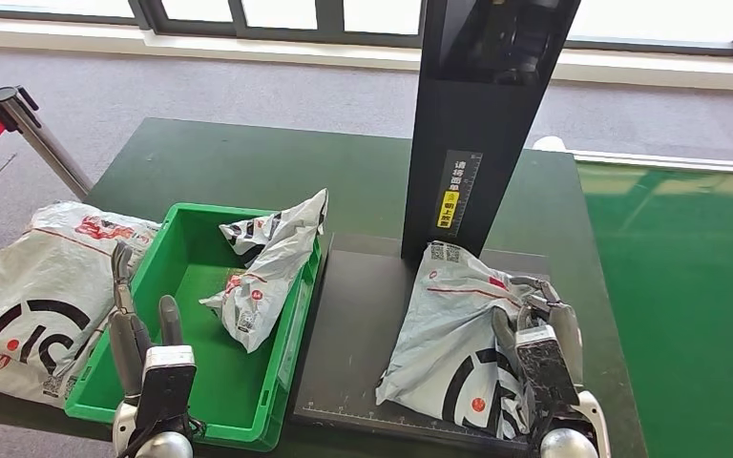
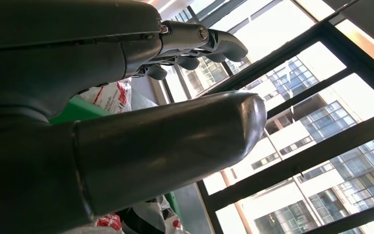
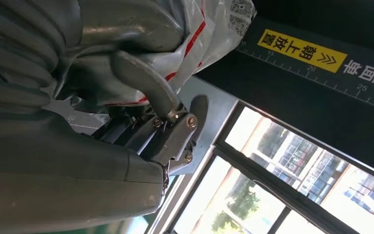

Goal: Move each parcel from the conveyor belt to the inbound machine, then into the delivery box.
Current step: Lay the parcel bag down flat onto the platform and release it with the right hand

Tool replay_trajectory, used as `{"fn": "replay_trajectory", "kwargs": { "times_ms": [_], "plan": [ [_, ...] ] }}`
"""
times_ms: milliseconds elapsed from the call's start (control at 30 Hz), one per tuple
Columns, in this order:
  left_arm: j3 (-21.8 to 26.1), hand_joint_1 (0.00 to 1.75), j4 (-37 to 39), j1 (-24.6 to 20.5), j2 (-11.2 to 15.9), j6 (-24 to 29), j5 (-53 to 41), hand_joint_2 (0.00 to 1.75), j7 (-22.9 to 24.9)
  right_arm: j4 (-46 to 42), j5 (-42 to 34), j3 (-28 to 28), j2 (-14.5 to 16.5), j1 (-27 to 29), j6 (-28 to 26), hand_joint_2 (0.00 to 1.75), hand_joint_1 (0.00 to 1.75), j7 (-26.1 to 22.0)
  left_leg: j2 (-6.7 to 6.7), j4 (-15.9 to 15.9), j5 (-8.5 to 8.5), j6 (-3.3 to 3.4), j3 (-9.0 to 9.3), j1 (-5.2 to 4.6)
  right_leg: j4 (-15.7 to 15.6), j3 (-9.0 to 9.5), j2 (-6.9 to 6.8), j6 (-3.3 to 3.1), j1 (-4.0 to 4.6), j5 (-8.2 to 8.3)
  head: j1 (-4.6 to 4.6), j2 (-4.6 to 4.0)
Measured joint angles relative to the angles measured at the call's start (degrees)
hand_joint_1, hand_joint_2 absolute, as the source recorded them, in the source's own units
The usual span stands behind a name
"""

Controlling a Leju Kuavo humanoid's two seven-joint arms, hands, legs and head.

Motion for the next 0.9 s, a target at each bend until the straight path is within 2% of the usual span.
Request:
{"fn": "replay_trajectory", "kwargs": {
  "times_ms": [133,333,533,633,767,900],
  "plan": [
    [-0.15,0.00,0.06,-0.02,0.02,0.17,-0.11,0.00,0.02,2.04,0.49,-0.47,0.13,-0.53,-1.93,1.75,0.00,1.13,0.01,0.01,0.00,0.00,0.12,0.00,-0.01,0.00,0.00,0.01,0.00,0.01,-0.01,0.00],
    [-1.62,0.00,0.81,-0.12,0.07,0.40,-0.52,0.00,0.08,5.21,2.10,-2.38,0.21,-0.41,-5.41,1.75,0.00,-1.08,0.03,0.02,0.01,0.01,0.21,-0.01,-0.01,0.00,0.03,0.02,-0.01,0.02,-0.01,0.00],
    [-2.50,0.00,1.25,-0.12,0.07,0.24,-0.74,0.00,0.07,5.62,2.45,-3.27,0.40,-0.11,-5.76,1.75,0.00,-1.27,0.04,0.01,0.01,0.01,0.22,-0.01,-0.01,-0.02,0.03,0.02,0.00,0.02,0.00,0.00],
    [-2.76,0.00,1.14,-0.18,0.08,-1.53,0.65,0.00,-0.10,5.63,1.85,-3.48,0.44,0.52,-5.67,1.75,0.00,-1.30,0.03,0.01,0.01,0.01,0.23,-0.01,-0.01,-0.01,0.03,0.02,0.00,0.02,0.00,0.00],
    [-3.01,0.00,0.06,-0.44,0.20,-8.13,8.87,0.00,-0.70,5.58,0.15,-4.17,0.46,2.07,-4.70,0.00,0.00,-2.10,0.04,0.01,0.01,0.01,0.22,-0.01,-0.01,-0.01,0.03,0.02,0.00,0.02,0.00,0.00],
    [-3.03,0.00,-1.24,-0.56,0.35,-12.77,15.39,0.00,-1.55,5.66,-0.34,-4.83,0.46,2.80,-3.33,0.00,0.00,-2.95,0.04,0.01,0.01,0.01,0.20,-0.01,-0.01,-0.01,0.03,0.02,-0.01,0.02,0.00,0.00]
  ]
}}
